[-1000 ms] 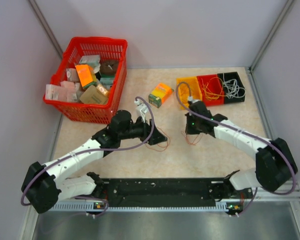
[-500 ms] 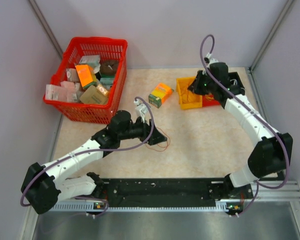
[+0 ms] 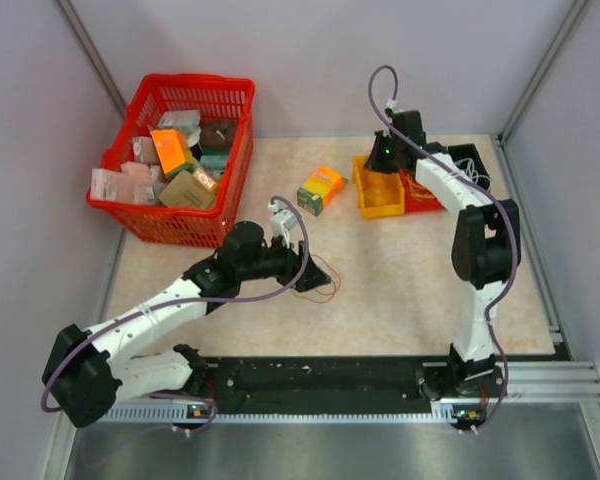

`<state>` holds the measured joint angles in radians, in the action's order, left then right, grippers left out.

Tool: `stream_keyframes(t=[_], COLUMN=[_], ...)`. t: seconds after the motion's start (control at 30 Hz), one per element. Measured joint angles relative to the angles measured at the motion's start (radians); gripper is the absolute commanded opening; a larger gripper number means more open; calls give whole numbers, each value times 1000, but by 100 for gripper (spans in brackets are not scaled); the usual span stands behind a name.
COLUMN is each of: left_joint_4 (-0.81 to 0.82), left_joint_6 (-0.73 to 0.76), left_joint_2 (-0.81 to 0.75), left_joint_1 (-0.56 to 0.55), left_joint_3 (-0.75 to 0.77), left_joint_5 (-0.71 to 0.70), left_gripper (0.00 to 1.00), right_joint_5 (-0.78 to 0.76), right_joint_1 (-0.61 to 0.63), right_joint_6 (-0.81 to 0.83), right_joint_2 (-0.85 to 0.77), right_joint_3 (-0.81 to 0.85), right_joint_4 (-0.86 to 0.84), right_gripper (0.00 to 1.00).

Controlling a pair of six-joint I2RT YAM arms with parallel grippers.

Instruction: Untangle the cables

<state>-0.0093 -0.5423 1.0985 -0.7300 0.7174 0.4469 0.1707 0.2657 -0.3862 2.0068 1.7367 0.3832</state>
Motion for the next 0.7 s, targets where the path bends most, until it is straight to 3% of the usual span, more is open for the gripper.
stream_keyframes(t=[0.23, 0.33, 0.43, 0.57, 0.7], left_joint_4=[-66, -81, -91, -109, -109], left_joint_6=[39, 48, 54, 63, 67], left_joint_2=[5, 4, 2, -14, -41], left_joint_1=[0, 0, 0, 0, 0], left_joint_3=[5, 11, 24, 47, 55], left_joint_5=[-37, -48, -53, -73, -97], left_gripper=[73, 73, 74, 74, 73], right_joint_5=[68, 95, 168, 219, 202], right_joint_1=[-47, -77, -96, -96, -77], right_joint_6=[-137, -154, -125, -69, -27], right_joint_2=[69, 70, 72, 18, -190], right_joint_3=[-35, -31, -18, -79, -286], right_joint_4=[-24, -17, 4, 23, 68], right_gripper=[0, 29, 46, 54, 63])
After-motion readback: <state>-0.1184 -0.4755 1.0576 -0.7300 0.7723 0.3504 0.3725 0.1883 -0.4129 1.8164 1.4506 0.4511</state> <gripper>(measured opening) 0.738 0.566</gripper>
